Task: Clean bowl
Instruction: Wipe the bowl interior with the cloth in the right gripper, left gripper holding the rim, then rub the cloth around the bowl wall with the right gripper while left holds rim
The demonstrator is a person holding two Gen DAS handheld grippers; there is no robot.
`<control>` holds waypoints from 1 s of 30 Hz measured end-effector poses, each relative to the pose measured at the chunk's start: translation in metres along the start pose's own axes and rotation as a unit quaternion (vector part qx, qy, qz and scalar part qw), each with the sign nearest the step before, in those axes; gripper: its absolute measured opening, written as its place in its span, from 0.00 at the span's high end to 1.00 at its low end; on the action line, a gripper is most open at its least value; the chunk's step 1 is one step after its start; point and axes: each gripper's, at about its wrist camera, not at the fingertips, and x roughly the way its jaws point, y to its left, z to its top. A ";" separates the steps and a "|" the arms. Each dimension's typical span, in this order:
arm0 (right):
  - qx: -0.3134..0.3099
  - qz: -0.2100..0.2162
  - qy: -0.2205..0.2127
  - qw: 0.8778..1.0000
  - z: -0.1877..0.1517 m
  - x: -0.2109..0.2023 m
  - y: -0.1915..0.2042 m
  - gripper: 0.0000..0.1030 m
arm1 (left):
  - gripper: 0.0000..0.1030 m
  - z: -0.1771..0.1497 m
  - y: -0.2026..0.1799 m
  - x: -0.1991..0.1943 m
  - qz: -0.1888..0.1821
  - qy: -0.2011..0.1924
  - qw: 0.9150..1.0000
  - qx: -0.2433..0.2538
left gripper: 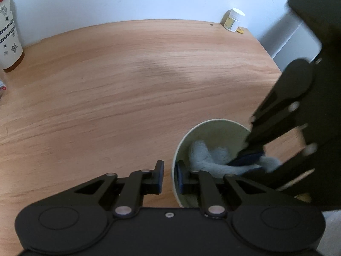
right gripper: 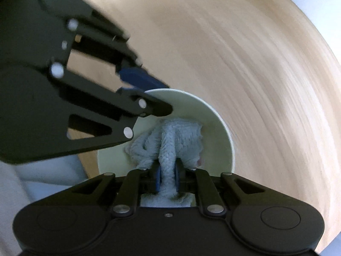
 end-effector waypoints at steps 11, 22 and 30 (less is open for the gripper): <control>0.024 0.086 -0.032 0.995 0.003 -0.003 -0.009 0.87 | 0.91 0.006 -0.007 0.002 -0.007 -0.003 1.000 -0.020; 0.008 0.033 -0.040 0.999 0.016 0.029 0.003 0.87 | 0.91 0.016 -0.019 0.010 0.003 0.001 0.999 -0.037; 0.034 0.006 -0.062 0.997 0.012 0.031 -0.005 0.88 | 0.87 0.014 -0.008 -0.010 -0.011 -0.017 0.994 -0.109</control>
